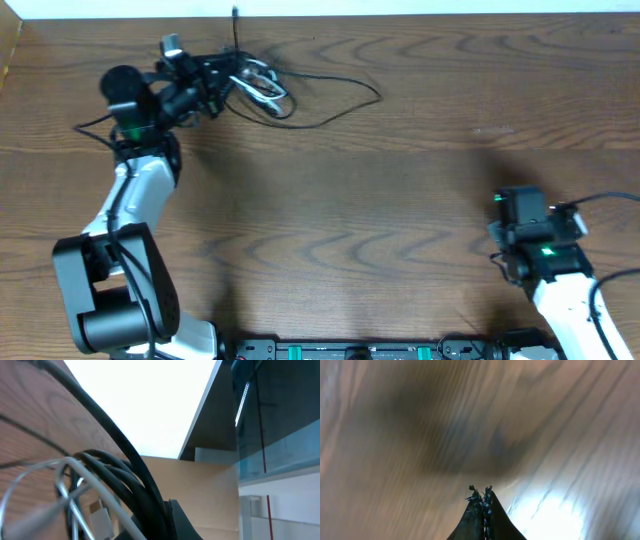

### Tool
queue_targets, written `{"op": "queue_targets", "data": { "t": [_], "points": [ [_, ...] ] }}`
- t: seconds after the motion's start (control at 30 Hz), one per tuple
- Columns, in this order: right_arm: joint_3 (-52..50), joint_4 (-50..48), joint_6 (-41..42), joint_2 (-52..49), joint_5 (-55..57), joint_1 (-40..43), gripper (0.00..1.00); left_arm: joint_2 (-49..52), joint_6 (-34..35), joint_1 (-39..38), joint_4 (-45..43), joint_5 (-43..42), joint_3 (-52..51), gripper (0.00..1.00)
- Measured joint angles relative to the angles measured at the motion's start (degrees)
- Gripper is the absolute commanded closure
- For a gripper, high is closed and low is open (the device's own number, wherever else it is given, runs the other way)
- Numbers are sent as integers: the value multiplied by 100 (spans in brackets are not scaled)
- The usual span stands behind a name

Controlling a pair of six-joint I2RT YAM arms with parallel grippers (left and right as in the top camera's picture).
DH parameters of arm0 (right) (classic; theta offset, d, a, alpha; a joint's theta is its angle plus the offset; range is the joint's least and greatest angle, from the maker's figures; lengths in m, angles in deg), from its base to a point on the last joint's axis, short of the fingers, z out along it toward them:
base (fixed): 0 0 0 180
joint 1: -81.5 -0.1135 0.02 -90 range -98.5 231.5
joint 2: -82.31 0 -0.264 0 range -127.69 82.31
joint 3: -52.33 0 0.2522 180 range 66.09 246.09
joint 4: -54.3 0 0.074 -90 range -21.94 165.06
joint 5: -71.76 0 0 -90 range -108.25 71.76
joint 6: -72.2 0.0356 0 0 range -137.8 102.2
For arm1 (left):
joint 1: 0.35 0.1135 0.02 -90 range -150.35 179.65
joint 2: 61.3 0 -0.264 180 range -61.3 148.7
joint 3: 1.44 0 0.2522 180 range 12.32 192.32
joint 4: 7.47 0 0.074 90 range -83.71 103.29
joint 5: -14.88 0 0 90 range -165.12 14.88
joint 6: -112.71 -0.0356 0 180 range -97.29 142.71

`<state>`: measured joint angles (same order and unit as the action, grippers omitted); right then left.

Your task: Untangle cables

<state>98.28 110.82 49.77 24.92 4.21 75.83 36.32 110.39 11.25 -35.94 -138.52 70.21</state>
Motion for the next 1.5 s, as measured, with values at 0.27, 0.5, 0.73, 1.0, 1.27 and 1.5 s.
{"op": "queue_targets", "data": {
  "t": [0.27, 0.5, 0.73, 1.0, 1.27, 1.5],
  "points": [
    [-2, -680, -776, 92, -807, 297, 75, 0, 103, -81, -7, -636, 0, 92],
    [-11, -2236, -2319, 87, -3329, 284, 44, 0, 354, -667, -81, -813, 0, 92],
    [-11, -2813, -2728, 87, -4929, 251, 39, -2, 111, -1082, -1775, -1333, 2, 92],
    [-11, -2828, -2953, 87, -6236, 249, 34, -2, 1259, -1316, -2188, -896, 7, 92],
    [-11, -2828, -3928, 87, -7558, -83, 23, -2, 2277, -1917, -2190, 507, 7, 92],
    [-11, -3003, -4511, 87, -7007, -1172, 25, -2, 2634, -2782, -2181, 1690, 7, 93]
  ]
}}
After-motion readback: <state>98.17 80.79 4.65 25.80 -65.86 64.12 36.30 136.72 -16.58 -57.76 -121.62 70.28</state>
